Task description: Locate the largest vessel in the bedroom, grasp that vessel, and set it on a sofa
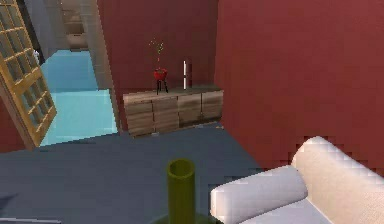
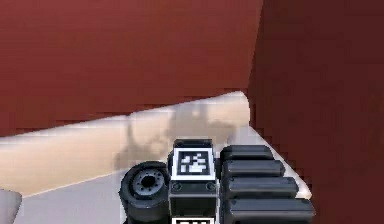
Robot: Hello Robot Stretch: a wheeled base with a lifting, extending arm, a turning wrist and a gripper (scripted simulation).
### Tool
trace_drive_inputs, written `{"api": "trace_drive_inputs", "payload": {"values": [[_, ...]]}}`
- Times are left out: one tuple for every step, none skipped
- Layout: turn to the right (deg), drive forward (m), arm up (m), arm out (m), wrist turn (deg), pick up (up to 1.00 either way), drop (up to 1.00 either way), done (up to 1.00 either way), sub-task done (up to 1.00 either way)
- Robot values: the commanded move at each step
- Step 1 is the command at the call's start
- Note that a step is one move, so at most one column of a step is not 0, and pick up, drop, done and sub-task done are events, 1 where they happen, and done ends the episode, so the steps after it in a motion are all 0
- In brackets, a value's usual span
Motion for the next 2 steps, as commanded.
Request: {"api": "trace_drive_inputs", "payload": {"values": [[-6.0,0.0,0.0,0.0,0.0,0.0,0.0,0.0,0.0],[0.0,0.9,0.0,0.0,0.0,0.0,0.0,0.0,0.0]]}}
